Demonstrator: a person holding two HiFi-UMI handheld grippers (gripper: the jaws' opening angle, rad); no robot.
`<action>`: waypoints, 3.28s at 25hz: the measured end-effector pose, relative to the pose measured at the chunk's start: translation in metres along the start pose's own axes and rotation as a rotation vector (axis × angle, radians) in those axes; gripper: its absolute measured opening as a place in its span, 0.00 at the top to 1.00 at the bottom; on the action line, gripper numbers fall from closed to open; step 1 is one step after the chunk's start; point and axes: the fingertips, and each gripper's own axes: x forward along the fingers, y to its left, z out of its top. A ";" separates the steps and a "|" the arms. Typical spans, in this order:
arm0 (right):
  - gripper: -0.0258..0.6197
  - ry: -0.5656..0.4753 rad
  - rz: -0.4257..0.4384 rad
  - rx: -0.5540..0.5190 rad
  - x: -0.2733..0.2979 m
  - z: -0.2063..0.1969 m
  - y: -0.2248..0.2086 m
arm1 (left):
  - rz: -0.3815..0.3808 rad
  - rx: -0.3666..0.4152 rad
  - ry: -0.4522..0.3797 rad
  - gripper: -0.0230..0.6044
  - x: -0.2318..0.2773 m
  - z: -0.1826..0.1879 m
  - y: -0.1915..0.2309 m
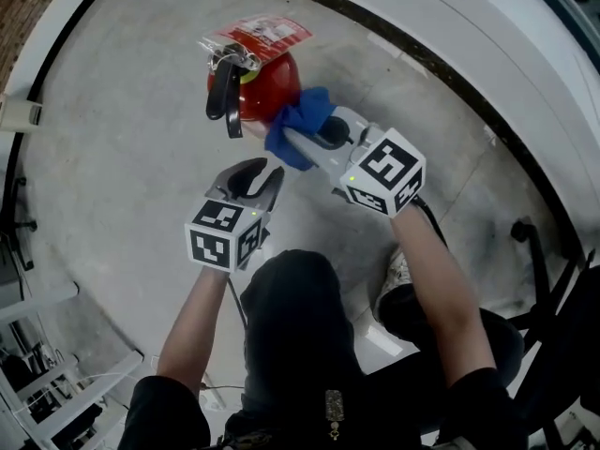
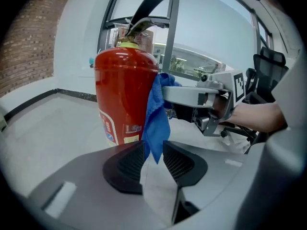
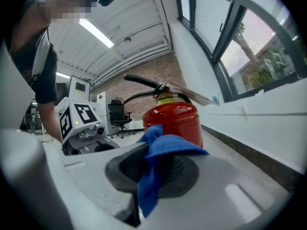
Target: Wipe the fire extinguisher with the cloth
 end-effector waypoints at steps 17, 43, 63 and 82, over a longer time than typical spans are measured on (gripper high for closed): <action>0.89 0.017 -0.102 0.117 -0.003 -0.052 -0.070 | 0.038 -0.068 0.053 0.76 0.014 -0.025 0.007; 0.89 0.183 -0.113 0.422 0.030 -0.143 -0.129 | 0.045 -0.058 0.119 0.76 0.032 -0.034 0.008; 0.89 0.151 0.138 0.293 0.037 -0.147 0.000 | 0.027 -0.116 0.134 0.76 0.042 -0.060 0.016; 0.89 0.373 -0.022 0.307 0.037 -0.214 -0.125 | 0.052 -0.138 0.199 0.76 0.062 -0.078 0.030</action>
